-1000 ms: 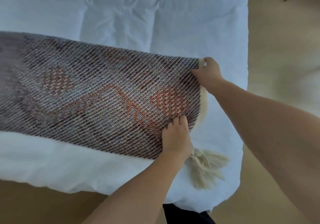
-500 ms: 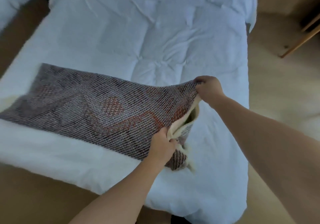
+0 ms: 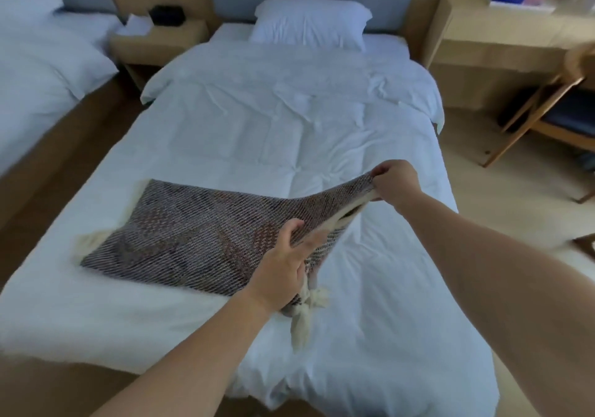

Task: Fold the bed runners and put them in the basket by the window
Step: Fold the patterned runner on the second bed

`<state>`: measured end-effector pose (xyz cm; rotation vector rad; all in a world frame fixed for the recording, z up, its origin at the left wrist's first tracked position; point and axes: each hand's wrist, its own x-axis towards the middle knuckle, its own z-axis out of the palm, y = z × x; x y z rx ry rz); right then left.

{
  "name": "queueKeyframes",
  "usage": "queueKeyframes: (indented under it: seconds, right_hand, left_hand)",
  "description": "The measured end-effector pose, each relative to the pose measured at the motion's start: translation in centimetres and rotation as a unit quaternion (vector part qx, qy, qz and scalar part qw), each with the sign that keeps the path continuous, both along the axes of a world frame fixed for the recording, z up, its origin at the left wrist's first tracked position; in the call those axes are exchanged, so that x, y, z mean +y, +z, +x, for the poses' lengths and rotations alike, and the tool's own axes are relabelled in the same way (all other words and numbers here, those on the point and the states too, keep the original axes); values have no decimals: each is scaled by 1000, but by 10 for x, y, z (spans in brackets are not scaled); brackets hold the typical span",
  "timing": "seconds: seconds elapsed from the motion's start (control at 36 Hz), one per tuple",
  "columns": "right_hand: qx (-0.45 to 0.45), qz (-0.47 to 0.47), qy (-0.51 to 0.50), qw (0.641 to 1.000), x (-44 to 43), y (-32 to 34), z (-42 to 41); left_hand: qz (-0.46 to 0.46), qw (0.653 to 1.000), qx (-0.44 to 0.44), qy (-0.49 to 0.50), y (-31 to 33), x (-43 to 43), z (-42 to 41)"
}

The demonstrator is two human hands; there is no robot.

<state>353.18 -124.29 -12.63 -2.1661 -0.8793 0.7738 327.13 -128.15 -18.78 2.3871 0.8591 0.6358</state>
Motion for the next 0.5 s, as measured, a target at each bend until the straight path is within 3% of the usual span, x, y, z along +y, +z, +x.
queueKeyframes:
  seconds: [0.25, 0.36, 0.5]
  right_hand:
    - [0, 2, -23, 1000, -9, 36, -62]
    - [27, 19, -25, 999, -10, 36, -69]
    - [62, 42, -13, 997, 3, 34, -68]
  left_hand:
    - [45, 995, 89, -30, 33, 3, -66]
    - [-30, 990, 124, 56, 38, 9, -71]
    - [-84, 989, 111, 59, 39, 15, -70]
